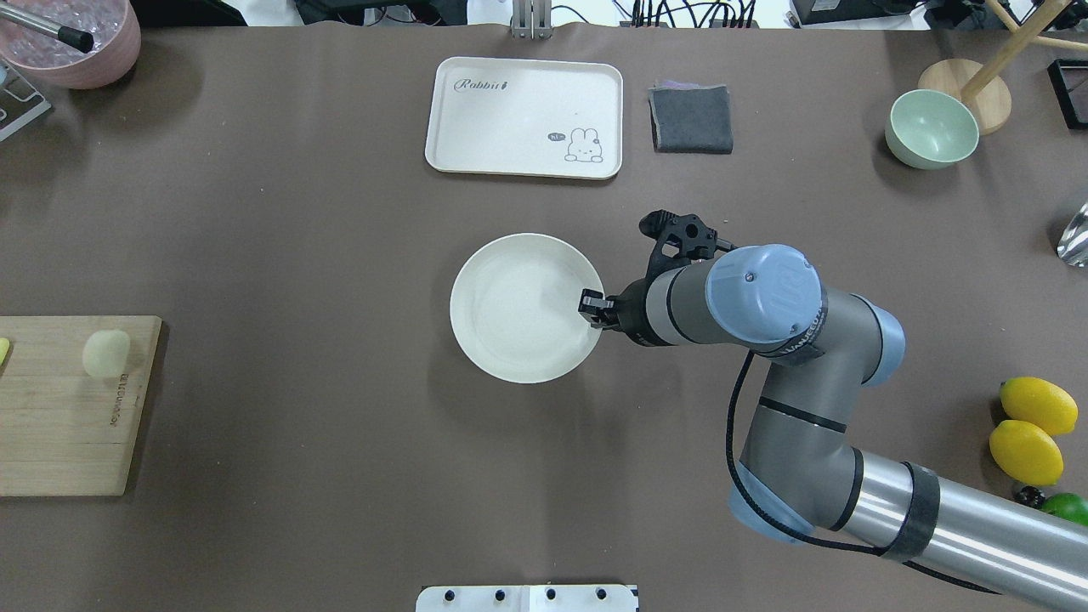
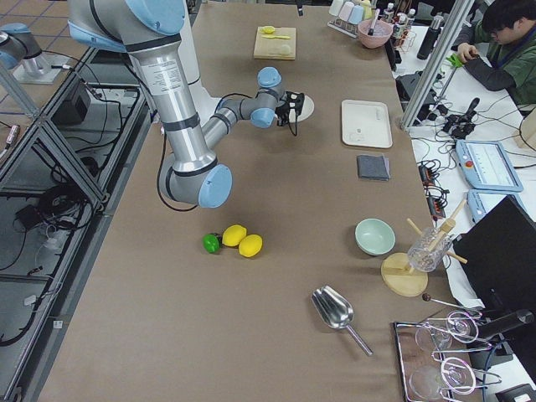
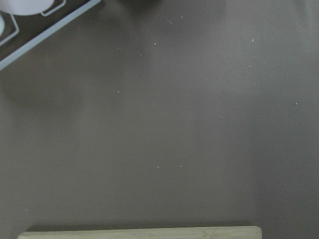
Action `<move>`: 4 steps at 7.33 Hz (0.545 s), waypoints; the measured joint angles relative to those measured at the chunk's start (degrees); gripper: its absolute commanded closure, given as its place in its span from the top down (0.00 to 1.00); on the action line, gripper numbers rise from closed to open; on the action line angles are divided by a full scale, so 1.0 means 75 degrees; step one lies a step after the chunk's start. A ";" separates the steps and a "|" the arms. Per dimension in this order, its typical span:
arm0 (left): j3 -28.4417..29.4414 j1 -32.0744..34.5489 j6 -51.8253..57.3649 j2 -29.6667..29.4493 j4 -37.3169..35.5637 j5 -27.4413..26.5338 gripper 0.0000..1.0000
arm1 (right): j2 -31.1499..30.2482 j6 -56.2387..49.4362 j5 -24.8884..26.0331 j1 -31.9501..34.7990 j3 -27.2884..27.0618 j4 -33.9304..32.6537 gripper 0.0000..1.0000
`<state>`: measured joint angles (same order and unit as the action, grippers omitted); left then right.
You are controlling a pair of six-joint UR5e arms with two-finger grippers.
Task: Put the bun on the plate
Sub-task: 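Drag the white plate with the right gripper toward the table centre, release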
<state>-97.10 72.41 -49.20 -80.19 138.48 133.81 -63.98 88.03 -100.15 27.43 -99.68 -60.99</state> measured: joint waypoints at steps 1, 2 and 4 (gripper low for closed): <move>-0.0119 -0.0461 -0.0451 0.0065 0.0164 -0.0362 0.98 | 0.0057 0.0032 0.0148 -0.0163 0.0042 0.0000 0.00; -0.0169 -0.0761 -0.0648 0.0094 0.0222 -0.0580 0.98 | 0.0109 0.0057 0.0276 -0.0306 0.0106 -0.0001 0.00; -0.0190 -0.1152 -0.0761 0.0106 0.0248 -0.0819 0.98 | 0.0220 0.0082 0.0395 -0.0469 0.0375 -0.0001 0.00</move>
<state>-98.53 63.77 -54.91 -79.39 140.34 127.66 -62.32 88.65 -97.19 23.92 -96.87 -61.00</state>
